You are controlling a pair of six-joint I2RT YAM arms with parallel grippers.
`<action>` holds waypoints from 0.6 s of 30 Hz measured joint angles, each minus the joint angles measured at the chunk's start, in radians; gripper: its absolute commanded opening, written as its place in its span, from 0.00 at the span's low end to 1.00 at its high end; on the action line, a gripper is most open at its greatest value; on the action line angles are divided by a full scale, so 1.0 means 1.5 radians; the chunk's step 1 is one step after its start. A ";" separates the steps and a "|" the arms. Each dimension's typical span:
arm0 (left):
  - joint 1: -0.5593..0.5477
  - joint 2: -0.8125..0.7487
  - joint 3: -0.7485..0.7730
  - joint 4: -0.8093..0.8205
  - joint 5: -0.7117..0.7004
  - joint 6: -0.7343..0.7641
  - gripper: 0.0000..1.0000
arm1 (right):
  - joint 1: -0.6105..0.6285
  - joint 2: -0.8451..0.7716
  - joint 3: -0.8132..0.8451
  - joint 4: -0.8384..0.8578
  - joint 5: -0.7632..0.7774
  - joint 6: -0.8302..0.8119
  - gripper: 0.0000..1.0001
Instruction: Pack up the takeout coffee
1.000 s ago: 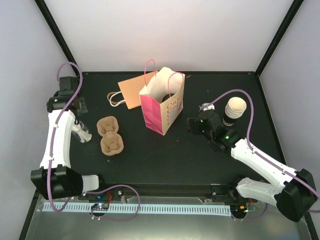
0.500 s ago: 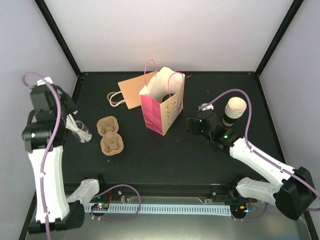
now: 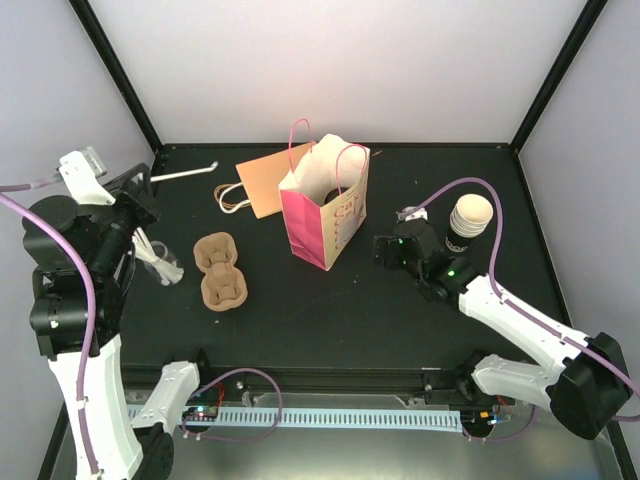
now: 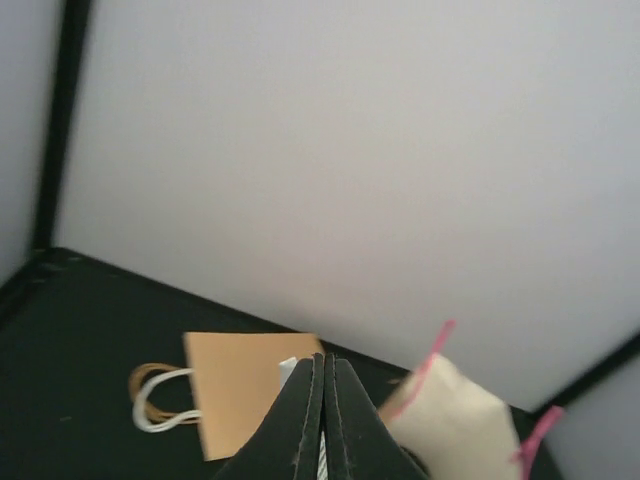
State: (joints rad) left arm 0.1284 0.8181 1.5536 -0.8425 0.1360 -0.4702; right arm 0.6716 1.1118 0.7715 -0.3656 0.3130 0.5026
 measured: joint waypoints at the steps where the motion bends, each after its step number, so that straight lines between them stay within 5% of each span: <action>1: 0.000 0.000 -0.010 0.024 0.037 -0.014 0.02 | 0.000 0.000 0.000 0.000 0.002 0.000 1.00; 8: -0.035 0.006 -0.096 0.171 0.211 -0.091 0.02 | 0.000 -0.026 -0.003 0.000 0.024 0.000 1.00; 18: -0.274 0.111 -0.102 0.284 0.184 -0.065 0.01 | 0.000 -0.060 -0.010 -0.009 0.056 0.000 1.00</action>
State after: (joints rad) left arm -0.2821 0.9840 1.4006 -0.4171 0.4122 -0.5671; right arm 0.6716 1.0218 0.7567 -0.3790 0.3973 0.5030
